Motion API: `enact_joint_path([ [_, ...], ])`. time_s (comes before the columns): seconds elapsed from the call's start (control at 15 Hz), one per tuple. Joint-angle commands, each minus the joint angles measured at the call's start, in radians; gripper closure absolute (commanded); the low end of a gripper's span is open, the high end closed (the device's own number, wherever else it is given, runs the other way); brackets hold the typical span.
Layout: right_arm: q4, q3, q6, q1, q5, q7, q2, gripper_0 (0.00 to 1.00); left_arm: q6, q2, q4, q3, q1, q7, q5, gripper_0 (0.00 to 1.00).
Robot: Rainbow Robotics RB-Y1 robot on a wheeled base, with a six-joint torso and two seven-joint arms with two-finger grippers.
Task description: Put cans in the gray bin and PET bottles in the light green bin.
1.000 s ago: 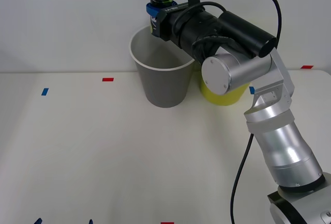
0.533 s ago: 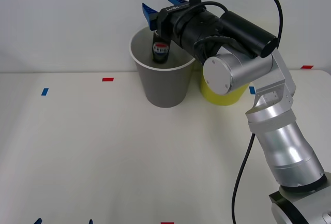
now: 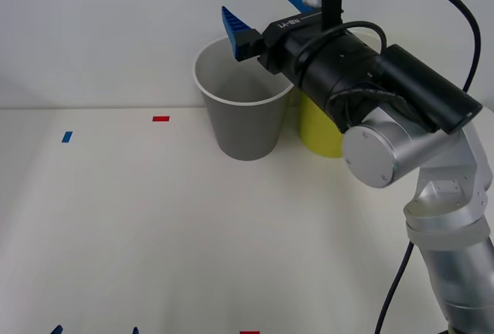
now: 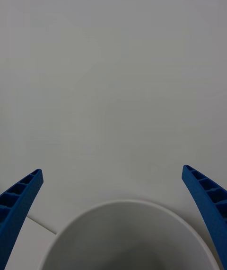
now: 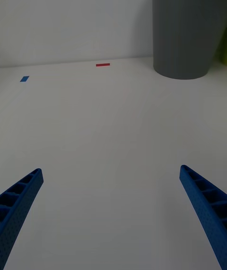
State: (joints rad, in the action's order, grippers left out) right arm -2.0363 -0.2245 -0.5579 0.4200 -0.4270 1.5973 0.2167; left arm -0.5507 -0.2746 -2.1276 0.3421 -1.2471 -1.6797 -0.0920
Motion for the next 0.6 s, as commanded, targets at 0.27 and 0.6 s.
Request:
enact_joint_path([
  [0.27,-0.243,0.013,0.102,-0.343,-0.006,-0.04,0.133,0.0,0.0,0.0,0.0,0.0,0.0,0.0,0.0,0.0],
  [0.6,-0.392,0.054,0.112,-0.584,-0.009,-0.059,0.237,0.0,0.0,0.0,0.0,0.0,0.0,0.0,0.0,0.0],
])
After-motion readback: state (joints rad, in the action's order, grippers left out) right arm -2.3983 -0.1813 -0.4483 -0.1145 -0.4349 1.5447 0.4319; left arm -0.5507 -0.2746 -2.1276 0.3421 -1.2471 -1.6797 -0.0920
